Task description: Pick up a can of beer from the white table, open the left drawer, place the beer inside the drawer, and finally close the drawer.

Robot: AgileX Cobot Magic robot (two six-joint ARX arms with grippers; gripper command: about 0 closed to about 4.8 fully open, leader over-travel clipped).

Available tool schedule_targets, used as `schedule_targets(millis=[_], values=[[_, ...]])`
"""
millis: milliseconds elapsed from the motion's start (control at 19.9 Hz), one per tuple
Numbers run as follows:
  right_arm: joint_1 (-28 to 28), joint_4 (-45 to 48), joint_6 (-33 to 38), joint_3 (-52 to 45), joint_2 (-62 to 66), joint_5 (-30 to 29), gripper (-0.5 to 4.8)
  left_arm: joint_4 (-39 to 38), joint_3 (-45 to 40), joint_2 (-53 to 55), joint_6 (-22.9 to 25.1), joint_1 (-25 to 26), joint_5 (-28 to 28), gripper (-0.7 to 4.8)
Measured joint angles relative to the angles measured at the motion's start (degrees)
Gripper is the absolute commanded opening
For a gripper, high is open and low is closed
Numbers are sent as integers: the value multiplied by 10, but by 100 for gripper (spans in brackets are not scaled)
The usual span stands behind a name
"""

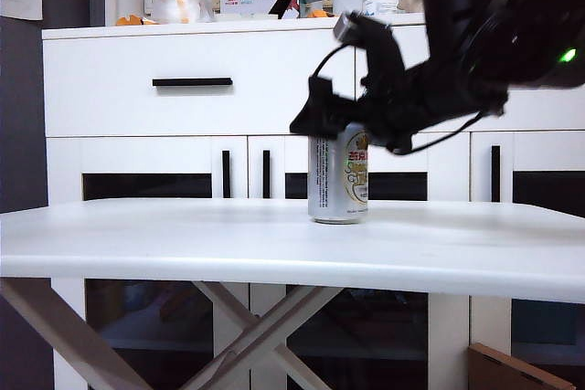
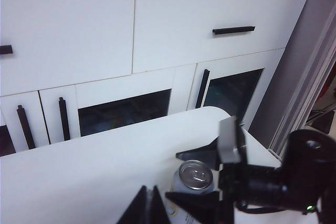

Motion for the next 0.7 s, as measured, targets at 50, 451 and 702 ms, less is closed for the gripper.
schedule_targets(millis=[50,451,702], values=[[1,0,0,0,10,0,479,0,0,0,0,0,0,-5],[3,-16,2,0,39,0,76,0,0,0,0,0,0,-5],[4,-21,7,-1,34,0,-5,0,0,0,0,0,0,-5]])
